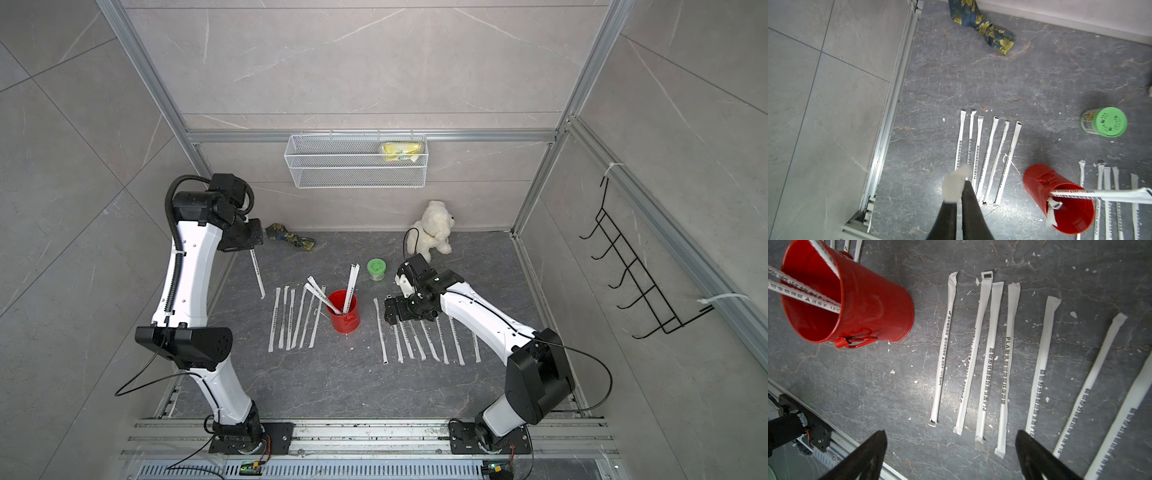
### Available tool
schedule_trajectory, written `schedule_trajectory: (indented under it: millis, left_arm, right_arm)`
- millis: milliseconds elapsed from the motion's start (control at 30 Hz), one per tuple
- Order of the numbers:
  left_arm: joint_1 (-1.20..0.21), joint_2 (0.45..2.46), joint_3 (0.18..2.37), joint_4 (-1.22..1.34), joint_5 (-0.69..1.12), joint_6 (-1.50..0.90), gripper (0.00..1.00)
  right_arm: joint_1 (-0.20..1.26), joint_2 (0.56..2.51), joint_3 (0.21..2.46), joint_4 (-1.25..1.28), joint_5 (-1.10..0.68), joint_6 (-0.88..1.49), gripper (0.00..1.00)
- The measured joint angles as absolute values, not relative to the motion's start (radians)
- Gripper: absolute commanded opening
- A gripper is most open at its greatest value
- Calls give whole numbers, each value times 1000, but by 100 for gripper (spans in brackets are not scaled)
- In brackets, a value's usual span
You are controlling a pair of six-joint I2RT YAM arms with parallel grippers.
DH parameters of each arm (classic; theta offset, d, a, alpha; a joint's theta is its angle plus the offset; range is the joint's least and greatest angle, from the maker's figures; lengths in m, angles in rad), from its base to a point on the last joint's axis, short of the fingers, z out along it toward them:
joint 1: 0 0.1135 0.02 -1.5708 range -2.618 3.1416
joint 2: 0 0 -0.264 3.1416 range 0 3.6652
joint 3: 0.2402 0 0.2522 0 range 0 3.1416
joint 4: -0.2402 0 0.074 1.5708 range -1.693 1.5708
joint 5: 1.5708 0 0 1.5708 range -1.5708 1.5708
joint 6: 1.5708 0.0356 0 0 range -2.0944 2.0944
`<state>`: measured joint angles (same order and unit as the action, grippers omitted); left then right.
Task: Take the straws out of the storage container
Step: Place the straw at the center of the board.
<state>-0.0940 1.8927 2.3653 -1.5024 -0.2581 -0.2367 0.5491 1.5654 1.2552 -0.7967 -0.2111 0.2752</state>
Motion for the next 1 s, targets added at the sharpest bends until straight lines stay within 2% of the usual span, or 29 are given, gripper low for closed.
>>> schedule_trajectory:
  millis: [367, 700, 1000]
  left_arm:
    - [-73, 2052, 2334, -1507, -339, -231, 10]
    - [-34, 2176, 2192, -1512, -310, -216, 10]
    - [-28, 2259, 2162, -1520, -277, -204, 11]
  right_arm:
    - [549, 1625, 1255, -797, -189, 243, 100]
    - [549, 1655, 1254, -796, -177, 242, 100]
    - [549, 1659, 1240, -787, -175, 242, 100]
